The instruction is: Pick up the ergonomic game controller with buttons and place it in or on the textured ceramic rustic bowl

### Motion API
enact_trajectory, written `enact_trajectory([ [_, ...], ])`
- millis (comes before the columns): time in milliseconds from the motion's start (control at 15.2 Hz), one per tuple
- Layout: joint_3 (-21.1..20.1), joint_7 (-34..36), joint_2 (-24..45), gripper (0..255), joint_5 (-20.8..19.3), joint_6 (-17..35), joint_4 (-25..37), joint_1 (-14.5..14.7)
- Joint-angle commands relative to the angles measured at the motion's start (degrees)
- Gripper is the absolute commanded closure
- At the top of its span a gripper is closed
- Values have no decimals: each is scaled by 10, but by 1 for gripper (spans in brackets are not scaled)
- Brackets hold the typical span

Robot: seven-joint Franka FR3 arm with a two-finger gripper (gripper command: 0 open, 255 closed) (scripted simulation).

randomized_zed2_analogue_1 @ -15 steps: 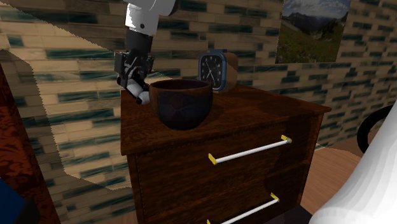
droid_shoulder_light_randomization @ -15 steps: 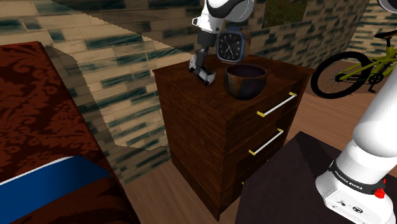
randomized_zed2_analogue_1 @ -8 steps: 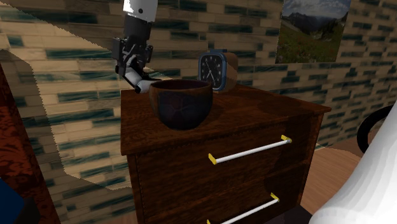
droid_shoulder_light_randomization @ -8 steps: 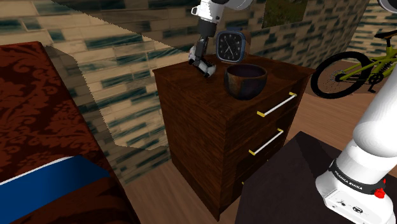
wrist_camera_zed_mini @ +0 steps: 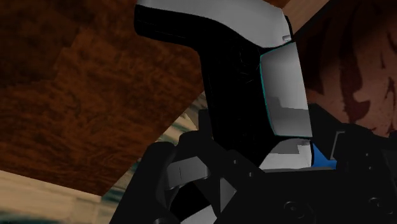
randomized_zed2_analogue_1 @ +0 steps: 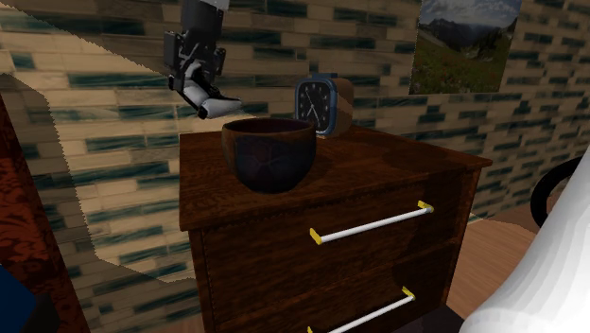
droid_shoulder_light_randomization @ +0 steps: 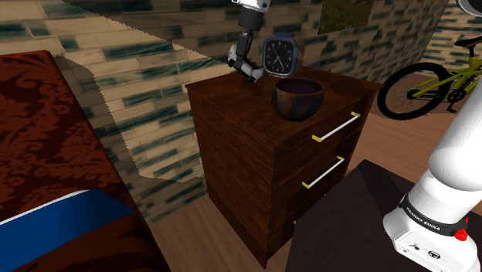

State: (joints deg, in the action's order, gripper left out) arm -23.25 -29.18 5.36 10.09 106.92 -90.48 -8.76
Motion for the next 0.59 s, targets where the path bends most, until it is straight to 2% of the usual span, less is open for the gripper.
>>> enact_trajectory([
  [0, 0, 4, 2, 255, -2, -17, 19, 0],
  [198, -1, 9, 7, 255, -5, -40, 48, 2],
  [528, 23, -48, -121, 255, 54, -34, -89, -26],
])
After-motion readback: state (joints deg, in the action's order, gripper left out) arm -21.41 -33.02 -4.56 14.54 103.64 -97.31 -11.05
